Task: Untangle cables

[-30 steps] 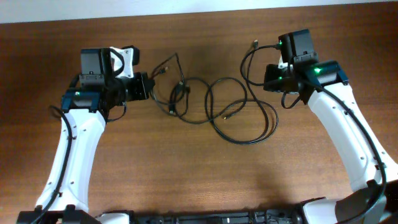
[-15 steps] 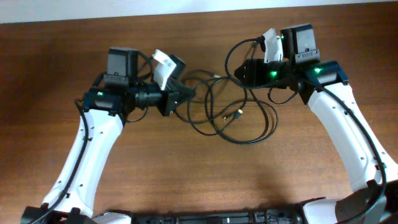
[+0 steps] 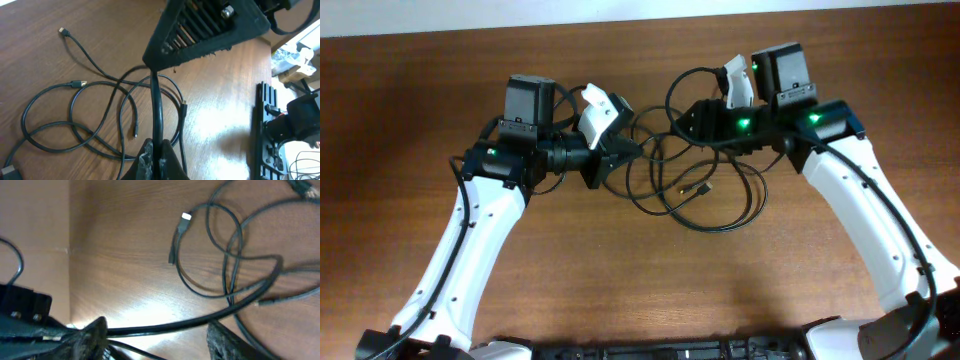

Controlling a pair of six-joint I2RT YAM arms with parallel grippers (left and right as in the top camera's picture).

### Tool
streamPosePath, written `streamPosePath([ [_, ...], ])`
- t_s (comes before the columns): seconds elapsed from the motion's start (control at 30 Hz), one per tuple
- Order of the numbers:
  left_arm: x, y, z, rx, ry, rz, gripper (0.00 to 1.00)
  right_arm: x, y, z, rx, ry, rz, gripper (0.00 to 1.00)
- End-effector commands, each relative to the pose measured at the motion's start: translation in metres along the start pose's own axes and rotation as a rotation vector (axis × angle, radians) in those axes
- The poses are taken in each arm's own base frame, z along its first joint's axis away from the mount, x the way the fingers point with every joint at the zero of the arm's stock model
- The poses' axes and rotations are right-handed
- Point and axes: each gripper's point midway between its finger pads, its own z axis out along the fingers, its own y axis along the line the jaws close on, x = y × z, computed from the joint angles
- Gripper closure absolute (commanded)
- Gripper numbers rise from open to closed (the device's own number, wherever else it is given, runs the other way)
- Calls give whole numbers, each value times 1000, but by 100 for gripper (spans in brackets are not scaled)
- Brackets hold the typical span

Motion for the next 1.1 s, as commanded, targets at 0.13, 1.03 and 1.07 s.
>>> streamPosePath([
  [0.13,-19,-11,-13,-12,-47,80,100,-7,-27,5,148,-51,143,33],
  [1.03,-14,-15,-16,-36,-21,68,100,-18,-7,27,-10,-14,586,63],
  [1.07,-14,-15,-16,-35,-21,67,100,-20,-10,27,4,-30,586,68],
])
